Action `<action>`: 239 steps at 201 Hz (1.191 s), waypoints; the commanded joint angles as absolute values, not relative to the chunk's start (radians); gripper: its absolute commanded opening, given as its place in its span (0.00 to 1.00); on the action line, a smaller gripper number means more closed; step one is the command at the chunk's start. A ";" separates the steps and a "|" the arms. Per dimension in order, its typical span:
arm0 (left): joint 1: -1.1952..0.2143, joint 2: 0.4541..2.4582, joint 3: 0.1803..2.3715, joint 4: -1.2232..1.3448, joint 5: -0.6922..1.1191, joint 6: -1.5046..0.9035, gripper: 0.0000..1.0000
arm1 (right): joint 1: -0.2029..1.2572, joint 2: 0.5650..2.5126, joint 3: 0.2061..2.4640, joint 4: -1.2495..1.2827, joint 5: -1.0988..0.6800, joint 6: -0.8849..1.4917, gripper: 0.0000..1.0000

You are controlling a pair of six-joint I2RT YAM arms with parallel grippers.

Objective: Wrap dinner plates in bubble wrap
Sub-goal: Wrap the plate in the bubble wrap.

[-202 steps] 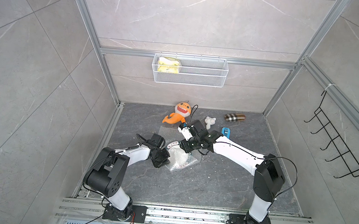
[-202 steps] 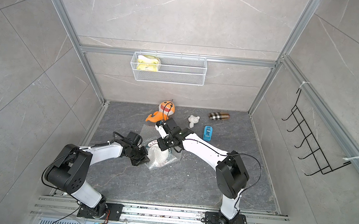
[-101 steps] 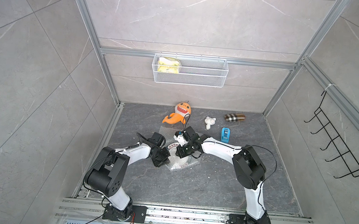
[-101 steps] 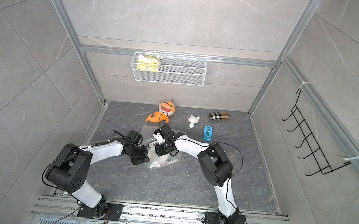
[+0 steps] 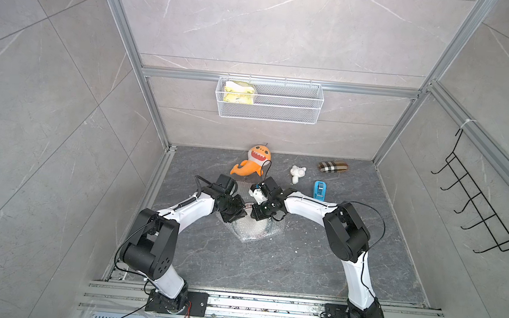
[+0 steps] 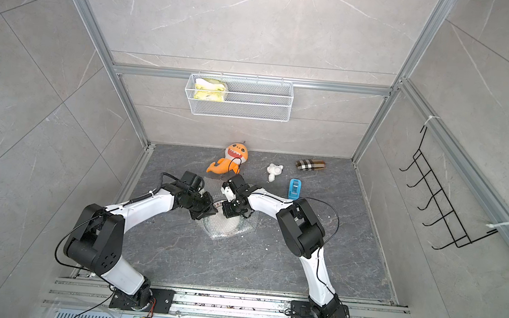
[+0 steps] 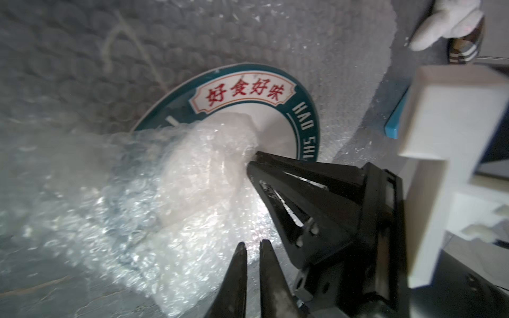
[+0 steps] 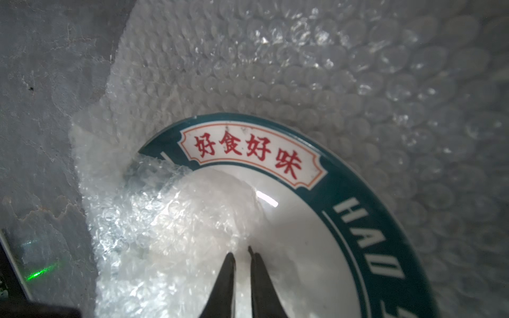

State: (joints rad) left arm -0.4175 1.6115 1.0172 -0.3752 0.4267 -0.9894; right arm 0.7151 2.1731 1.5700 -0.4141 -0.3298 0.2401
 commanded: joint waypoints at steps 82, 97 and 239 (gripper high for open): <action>-0.459 1.811 0.931 -0.245 0.419 -1.015 0.12 | 0.674 2.137 1.560 -0.411 -0.464 0.285 0.25; -0.459 1.820 0.921 -0.244 0.410 -1.016 0.11 | 0.655 2.091 1.546 -0.396 -0.484 0.297 0.32; -0.447 1.774 0.850 -0.242 0.398 -1.027 0.10 | 0.353 2.171 1.503 -0.297 -0.369 0.524 0.62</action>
